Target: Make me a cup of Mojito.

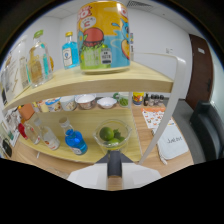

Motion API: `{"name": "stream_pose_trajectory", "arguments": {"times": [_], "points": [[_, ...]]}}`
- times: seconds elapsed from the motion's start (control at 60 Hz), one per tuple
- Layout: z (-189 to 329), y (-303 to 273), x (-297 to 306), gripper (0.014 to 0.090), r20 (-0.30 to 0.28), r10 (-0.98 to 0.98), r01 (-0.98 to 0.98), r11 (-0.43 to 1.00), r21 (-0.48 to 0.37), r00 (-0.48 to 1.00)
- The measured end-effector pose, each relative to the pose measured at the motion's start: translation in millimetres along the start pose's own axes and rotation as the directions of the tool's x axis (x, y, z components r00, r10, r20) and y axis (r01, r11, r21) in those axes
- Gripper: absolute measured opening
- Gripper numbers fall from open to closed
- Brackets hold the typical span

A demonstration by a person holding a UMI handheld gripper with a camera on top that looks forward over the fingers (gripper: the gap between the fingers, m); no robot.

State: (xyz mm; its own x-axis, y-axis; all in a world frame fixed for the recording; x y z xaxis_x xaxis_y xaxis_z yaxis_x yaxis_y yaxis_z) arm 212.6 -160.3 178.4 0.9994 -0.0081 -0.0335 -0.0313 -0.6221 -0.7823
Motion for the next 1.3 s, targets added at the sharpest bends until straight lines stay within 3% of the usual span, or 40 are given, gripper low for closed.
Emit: {"name": "stream_pose_trajectory", "arguments": {"times": [0.25,0.383,0.617,0.733,0.867,1.033,1.2,1.3], "points": [[-44,-3,-12,0.0157,-0.015,0.055,-0.054,0.997,0.061,0.998],[-65,22,-29,0.0156,-0.009,0.08,-0.08,0.995,0.051,0.997],[-75,69,-70,0.0156,0.003,0.109,-0.109,0.993,0.042,0.994],[-71,78,-81,0.0156,-0.027,0.042,-0.041,0.998,0.048,0.999],[-68,64,-82,0.0156,-0.11,-0.13,0.141,0.985,0.1,0.985],[-69,34,-78,0.0156,-0.262,-0.412,0.455,0.881,0.132,0.873],[-65,14,-81,0.0155,-0.371,-0.681,0.756,0.647,0.099,0.632],[-62,9,-88,0.0154,-0.404,-0.789,0.876,0.477,0.073,0.463]]}}
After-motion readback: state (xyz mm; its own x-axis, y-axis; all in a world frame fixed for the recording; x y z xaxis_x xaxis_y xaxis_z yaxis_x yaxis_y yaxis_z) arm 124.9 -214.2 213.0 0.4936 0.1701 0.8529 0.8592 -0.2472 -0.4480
